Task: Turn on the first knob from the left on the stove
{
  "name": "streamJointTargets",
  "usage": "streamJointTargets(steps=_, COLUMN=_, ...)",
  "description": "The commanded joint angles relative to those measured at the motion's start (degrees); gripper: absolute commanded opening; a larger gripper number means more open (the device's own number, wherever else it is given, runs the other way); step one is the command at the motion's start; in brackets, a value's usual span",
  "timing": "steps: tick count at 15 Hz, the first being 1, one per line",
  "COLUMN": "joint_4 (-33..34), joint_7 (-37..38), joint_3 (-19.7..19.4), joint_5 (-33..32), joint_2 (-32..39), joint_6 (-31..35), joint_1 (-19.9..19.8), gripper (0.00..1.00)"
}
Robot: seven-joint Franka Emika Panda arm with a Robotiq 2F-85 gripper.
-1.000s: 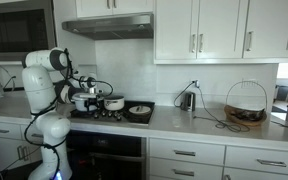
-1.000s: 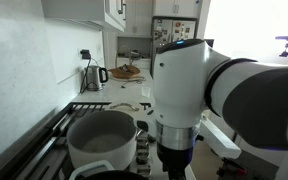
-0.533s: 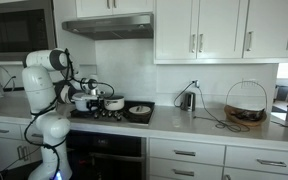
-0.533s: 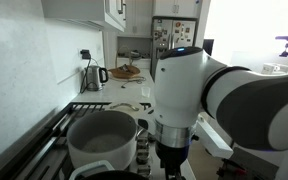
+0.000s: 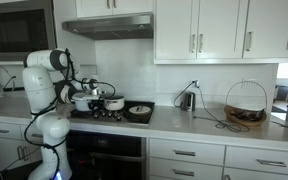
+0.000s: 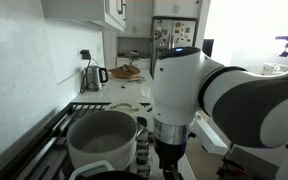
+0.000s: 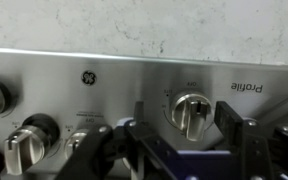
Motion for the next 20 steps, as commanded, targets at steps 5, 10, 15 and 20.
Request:
streamJointTargets(steps=5, joint_4=2.4, joint_7=-0.2, joint_3=0.1, joint_5=-1.6, joint_2=2.6, joint_6=1.5, joint_1=-0.1, gripper=0.59)
streamJointTargets(steps=10, joint_4=2.9, joint_7=-0.1, joint_3=0.3, joint_5=-1.5, joint_2=3.1, joint_6=1.6, joint_1=0.1, gripper=0.16)
streamJointTargets(steps=15, joint_4=2.7, joint_7=0.0, joint_3=0.5, joint_5=-0.4, joint_2=2.6, joint_6=0.6, joint_1=0.4, gripper=0.05)
streamJointTargets(steps=20, joint_4=1.9, joint_7=-7.3, joint_3=-0.6, joint_5=4.8, joint_2=2.4, joint_6=0.6, joint_1=0.7, gripper=0.05)
